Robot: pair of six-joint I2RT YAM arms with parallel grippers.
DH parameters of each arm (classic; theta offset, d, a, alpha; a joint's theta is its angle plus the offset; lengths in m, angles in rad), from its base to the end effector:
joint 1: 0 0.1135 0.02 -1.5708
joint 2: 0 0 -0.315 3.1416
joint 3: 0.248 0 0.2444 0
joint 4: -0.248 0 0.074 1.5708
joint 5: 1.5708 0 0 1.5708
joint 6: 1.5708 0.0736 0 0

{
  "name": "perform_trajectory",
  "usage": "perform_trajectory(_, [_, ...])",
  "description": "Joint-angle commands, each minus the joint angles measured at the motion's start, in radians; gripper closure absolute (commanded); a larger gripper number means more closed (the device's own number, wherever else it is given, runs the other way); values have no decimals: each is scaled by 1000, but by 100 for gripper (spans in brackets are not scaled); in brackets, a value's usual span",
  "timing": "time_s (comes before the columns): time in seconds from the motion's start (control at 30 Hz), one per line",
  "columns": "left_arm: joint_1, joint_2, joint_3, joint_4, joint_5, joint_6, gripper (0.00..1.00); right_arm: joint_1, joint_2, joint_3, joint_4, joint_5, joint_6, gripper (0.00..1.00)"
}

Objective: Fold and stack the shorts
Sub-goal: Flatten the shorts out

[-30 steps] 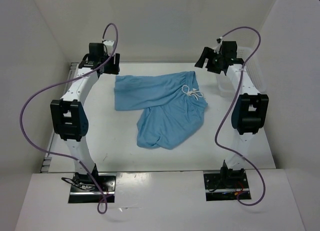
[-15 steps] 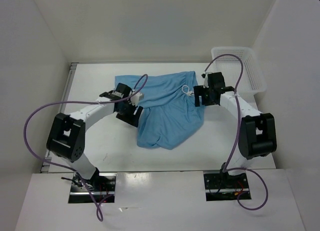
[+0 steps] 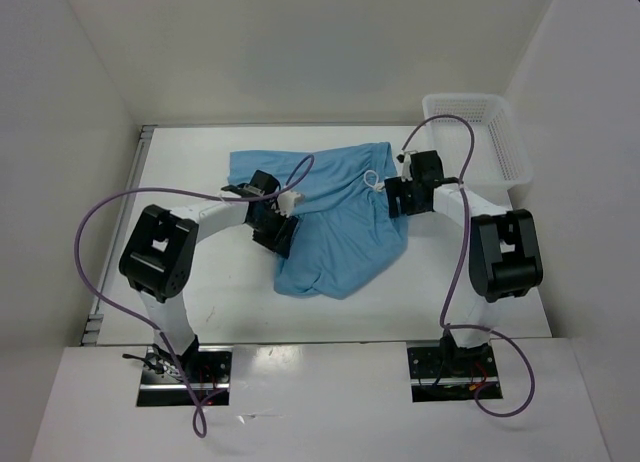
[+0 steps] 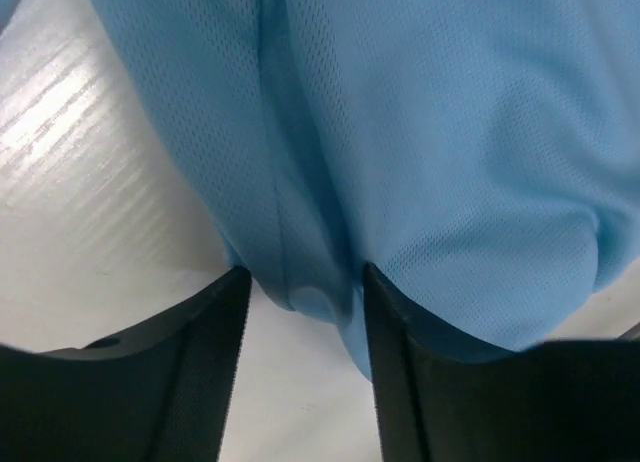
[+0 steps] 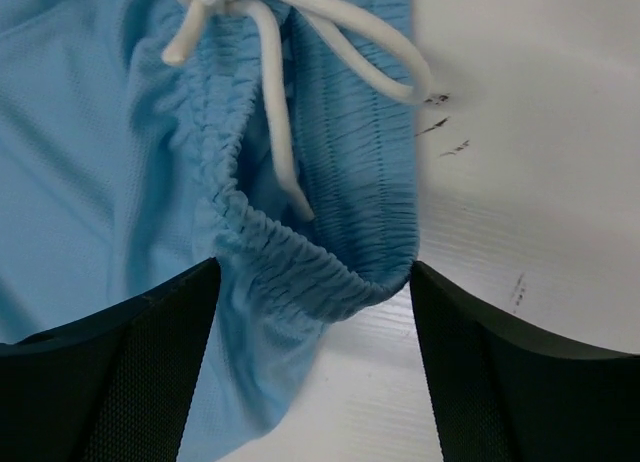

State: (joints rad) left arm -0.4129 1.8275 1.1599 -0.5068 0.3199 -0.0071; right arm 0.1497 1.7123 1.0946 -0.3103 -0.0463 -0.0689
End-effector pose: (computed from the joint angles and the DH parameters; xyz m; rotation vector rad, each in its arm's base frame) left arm 0.3376 -0.1732 0.1859 0.6459 2.6942 -0.5529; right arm 0.3760 0.0602 0.2190 -0.2918 2.4826 0.0914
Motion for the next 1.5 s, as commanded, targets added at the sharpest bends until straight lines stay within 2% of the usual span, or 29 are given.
perform_trajectory(0.0, [3,42,18,19,16,7,45,-2,44,-2,63,-29,12,20])
perform_trajectory(0.03, [3,55,18,19,16,7,51,-2,62,7,63,-29,21,32])
perform_trajectory(0.1, [3,64,29,19,16,7,70,-2,73,7,63,-29,21,47])
perform_trajectory(0.13, [3,64,44,2,2,7,89,-2,73,19,54,-29,21,65])
perform_trajectory(0.2, [3,36,98,-41,-48,7,97,-2,73,31,34,-41,5,83])
perform_trajectory(0.23, [34,11,119,-51,-129,7,100,-2,63,40,22,-71,-12,96])
perform_trajectory(0.27, [60,0,147,-70,-168,7,100,8,41,41,5,-101,-60,100])
perform_trajectory(0.37, [207,10,323,-99,-239,7,100,33,-12,25,-68,-239,-114,100])
perform_trajectory(0.47, [267,70,489,-99,-277,7,95,44,-42,-19,-98,-376,-91,100])
perform_trajectory(0.53, [267,110,540,-85,-277,7,65,65,-51,-29,-107,-411,-91,100])
perform_trajectory(0.57, [255,119,582,-96,-254,7,54,83,-51,-29,-107,-411,-79,100])
perform_trajectory(0.63, [227,119,595,-107,-243,7,41,83,-51,-19,-107,-420,-68,100])
perform_trajectory(0.73, [227,64,542,-128,-263,7,37,83,-51,13,-84,-420,-39,100])
perform_trajectory(0.77, [227,23,476,-128,-280,7,34,83,-39,25,-84,-409,-39,100])
perform_trajectory(0.9, [238,-78,325,-151,-332,7,33,83,-20,44,-75,-400,-39,100])
perform_trajectory(1.03, [263,-91,180,-127,-272,7,39,83,0,76,-75,-415,-39,100])
perform_trajectory(1.1, [276,-51,169,-79,-262,7,45,83,10,86,-75,-426,-48,100])
perform_trajectory(1.13, [276,-24,169,-67,-245,7,51,83,10,87,-75,-426,-48,100])
perform_trajectory(1.2, [302,4,181,-47,-188,7,54,83,10,97,-75,-426,-48,100])
perform_trajectory(1.3, [312,58,204,-24,-125,7,54,83,10,97,-75,-426,-57,100])
perform_trajectory(1.4, [312,108,228,-15,-76,7,46,83,10,97,-75,-426,-57,100])
perform_trajectory(1.47, [299,141,228,-4,-123,7,45,83,1,97,-75,-426,-57,100])
